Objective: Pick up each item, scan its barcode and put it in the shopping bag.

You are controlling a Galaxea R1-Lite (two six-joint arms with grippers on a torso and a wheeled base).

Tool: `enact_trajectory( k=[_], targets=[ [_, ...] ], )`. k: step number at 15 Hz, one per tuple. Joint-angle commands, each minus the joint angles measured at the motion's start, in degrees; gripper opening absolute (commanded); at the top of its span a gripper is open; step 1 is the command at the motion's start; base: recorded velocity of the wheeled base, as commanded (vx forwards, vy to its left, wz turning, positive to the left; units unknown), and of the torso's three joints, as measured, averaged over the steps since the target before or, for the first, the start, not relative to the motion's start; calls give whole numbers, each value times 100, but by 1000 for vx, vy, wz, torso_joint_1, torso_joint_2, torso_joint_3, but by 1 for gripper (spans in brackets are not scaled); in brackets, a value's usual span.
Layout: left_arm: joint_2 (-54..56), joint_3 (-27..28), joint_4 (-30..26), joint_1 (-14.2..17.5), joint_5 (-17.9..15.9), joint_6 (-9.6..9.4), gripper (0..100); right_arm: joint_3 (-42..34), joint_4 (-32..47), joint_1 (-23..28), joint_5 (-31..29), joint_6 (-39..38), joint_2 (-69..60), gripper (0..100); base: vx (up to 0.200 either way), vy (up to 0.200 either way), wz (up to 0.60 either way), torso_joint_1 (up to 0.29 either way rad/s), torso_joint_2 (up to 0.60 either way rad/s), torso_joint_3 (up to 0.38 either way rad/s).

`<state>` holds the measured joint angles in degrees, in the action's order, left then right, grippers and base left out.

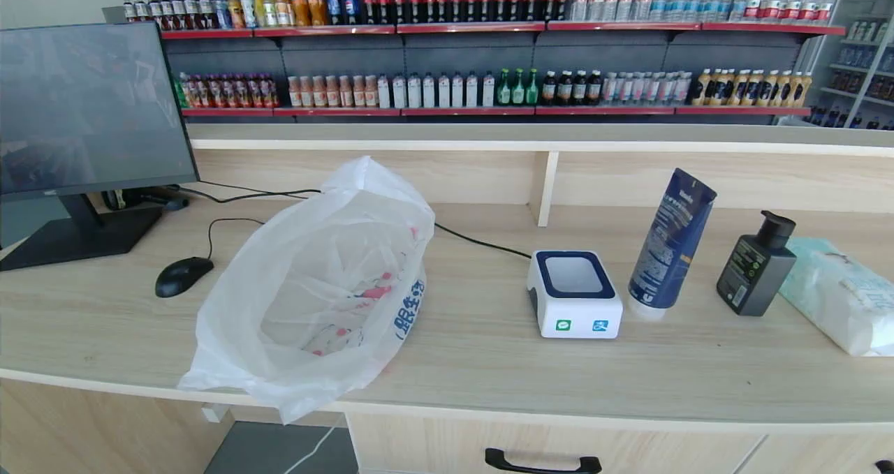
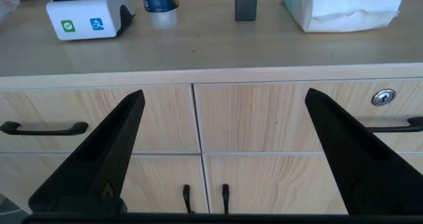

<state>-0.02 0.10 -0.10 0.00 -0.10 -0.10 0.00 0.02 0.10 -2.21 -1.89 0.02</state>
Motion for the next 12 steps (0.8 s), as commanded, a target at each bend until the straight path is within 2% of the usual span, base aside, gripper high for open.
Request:
enact_trajectory(
  k=[1,8,12],
  targets=[
    [2,-1,10,0,1,-8,100,0,-2,-1,1,-4,6,100,0,0,0,0,0,0],
    [2,-10,1,0,1,-8,100,70,-125,-1,10,233,6,100,0,0,0,0,0,0],
    [2,-1,1,0,1,-8,100,1178,305,-27,572,259,455,100,0,0,0,0,0,0]
  ],
)
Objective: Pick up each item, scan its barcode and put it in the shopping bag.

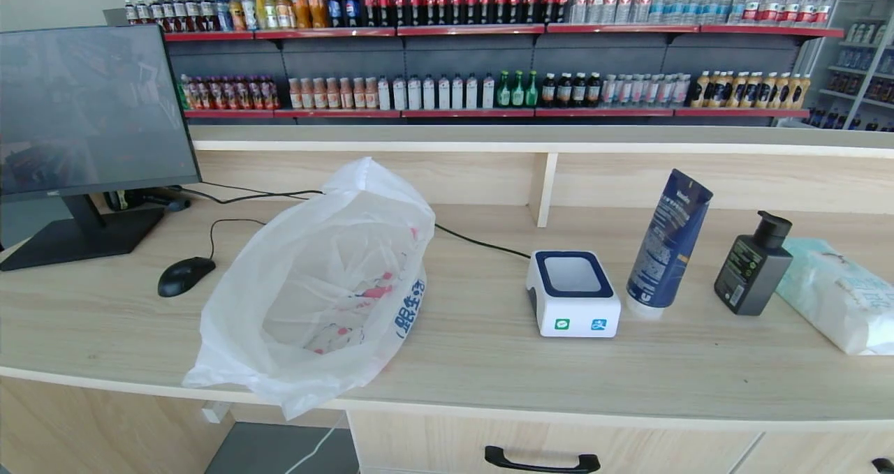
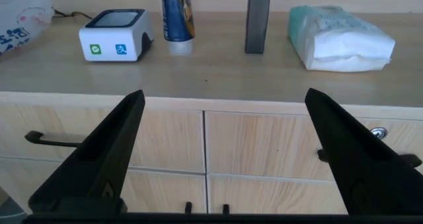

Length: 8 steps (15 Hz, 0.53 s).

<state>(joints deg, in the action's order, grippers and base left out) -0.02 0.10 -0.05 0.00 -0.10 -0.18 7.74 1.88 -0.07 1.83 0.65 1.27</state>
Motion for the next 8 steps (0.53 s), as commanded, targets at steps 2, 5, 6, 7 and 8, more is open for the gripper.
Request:
enact_trajectory(
  k=[2,5,6,7,8],
  targets=[
    [2,-1,5,0,1,1,100,869,85,-10,388,23,1227,100,0,0,0,0,0,0],
    [2,-1,-4,0,1,1,100,1203,-706,-10,388,58,2633,100,0,0,0,0,0,0],
    [2,-1,-4,0,1,1,100,1159,-1322,-1,388,58,3134,100,0,0,0,0,0,0],
    [2,-1,-4,0,1,1,100,1151,-1989,-1,388,94,3626,100,0,0,0,0,0,0],
    [2,-1,-4,0,1,1,100,1159,-2411,-10,388,120,3978,100,0,0,0,0,0,0]
  ],
)
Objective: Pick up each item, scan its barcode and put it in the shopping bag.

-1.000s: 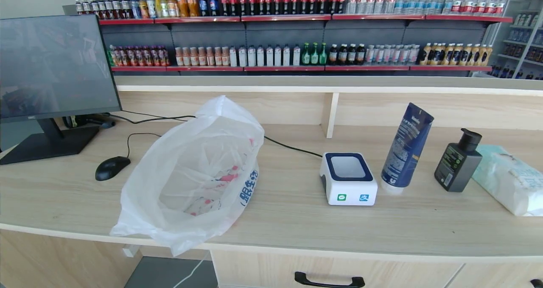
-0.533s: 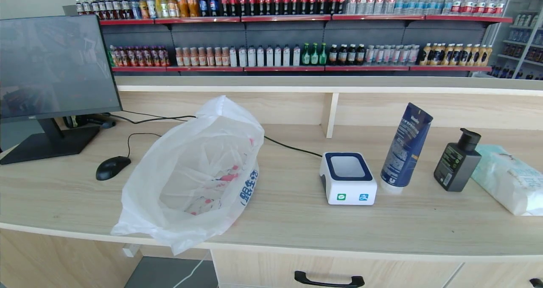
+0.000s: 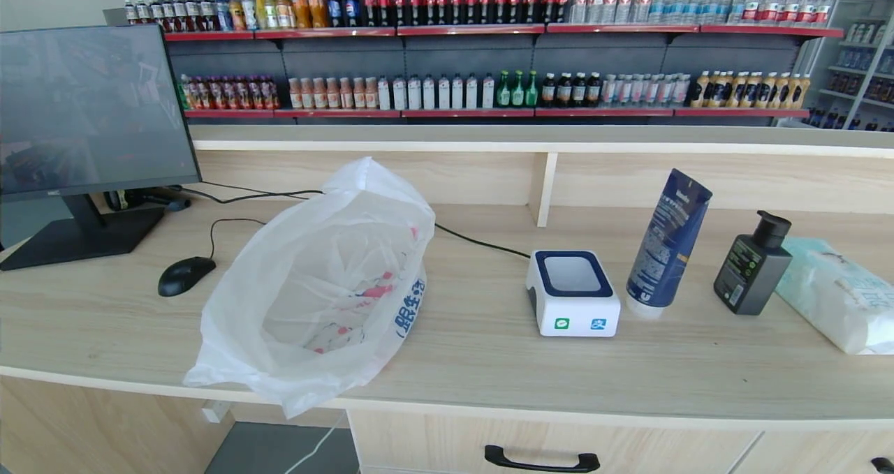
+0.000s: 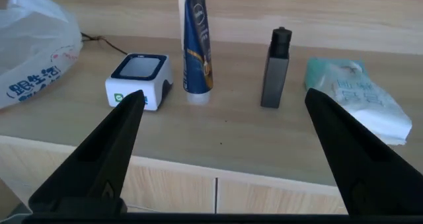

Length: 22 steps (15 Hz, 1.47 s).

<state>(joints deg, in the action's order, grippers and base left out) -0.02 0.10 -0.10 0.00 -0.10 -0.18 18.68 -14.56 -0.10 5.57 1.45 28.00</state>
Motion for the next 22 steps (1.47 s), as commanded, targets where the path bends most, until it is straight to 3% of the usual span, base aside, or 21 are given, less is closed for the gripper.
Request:
enact_trajectory(
  k=[1,2,3,5,11,15,18,19,22],
  targets=[
    [2,-1,1,0,1,1,100,84,-1251,-25,14,57,1691,100,0,0,0,0,0,0],
    [2,-1,1,0,1,1,100,154,-2271,-201,23,92,2473,100,0,0,0,0,0,0],
    [2,-1,10,0,1,1,100,242,-2781,-333,32,83,2869,100,0,0,0,0,0,0],
    [2,-1,1,0,1,1,100,453,-3378,-605,23,83,3510,100,0,0,0,0,0,0],
    [2,-10,1,0,1,9,100,1323,-3756,-632,14,66,4688,100,0,0,0,0,0,0],
    [2,-1,1,0,1,1,100,1622,-5708,-825,14,-22,5813,100,0,0,0,0,0,0],
    [2,-10,1,0,1,1,100,1481,-6938,-1142,-425,-136,6297,100,0,0,0,0,0,0],
    [2,-1,1,0,1,1,100,1217,-7272,-1256,-865,-338,6358,100,0,0,0,0,0,0],
    [2,-10,1,0,1,9,100,752,-7544,-1414,-1032,-303,6516,100,0,0,0,0,0,0]
  ],
)
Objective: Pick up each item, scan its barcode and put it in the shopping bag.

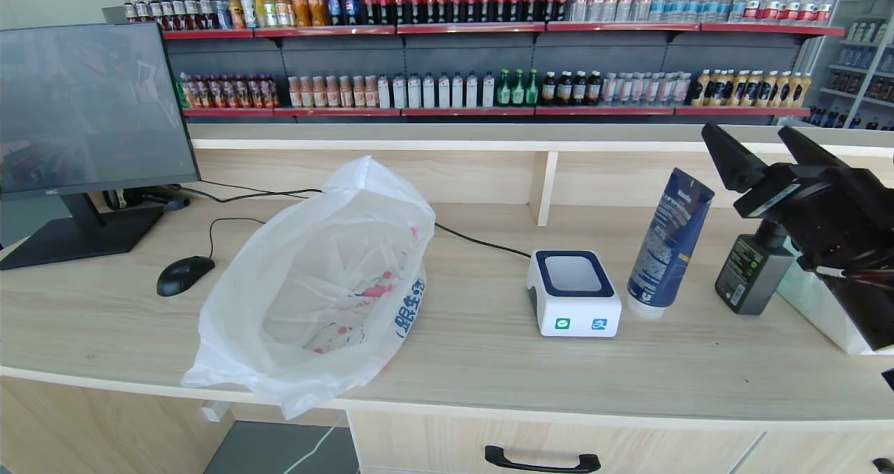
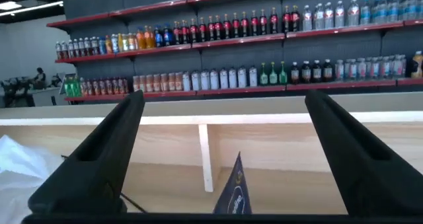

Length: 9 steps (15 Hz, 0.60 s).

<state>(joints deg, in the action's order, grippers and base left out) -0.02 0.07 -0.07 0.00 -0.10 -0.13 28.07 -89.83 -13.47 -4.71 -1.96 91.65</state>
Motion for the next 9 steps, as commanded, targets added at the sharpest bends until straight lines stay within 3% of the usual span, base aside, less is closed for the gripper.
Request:
enact_trajectory(
  k=[1,9],
  targets=[
    [2,1,-1,0,1,-4,100,-303,-17,-86,22,179,134,100,0,0,0,0,0,0],
    [2,1,-1,0,1,-4,100,-663,-17,-42,49,258,389,100,0,0,0,0,0,0]
  ],
)
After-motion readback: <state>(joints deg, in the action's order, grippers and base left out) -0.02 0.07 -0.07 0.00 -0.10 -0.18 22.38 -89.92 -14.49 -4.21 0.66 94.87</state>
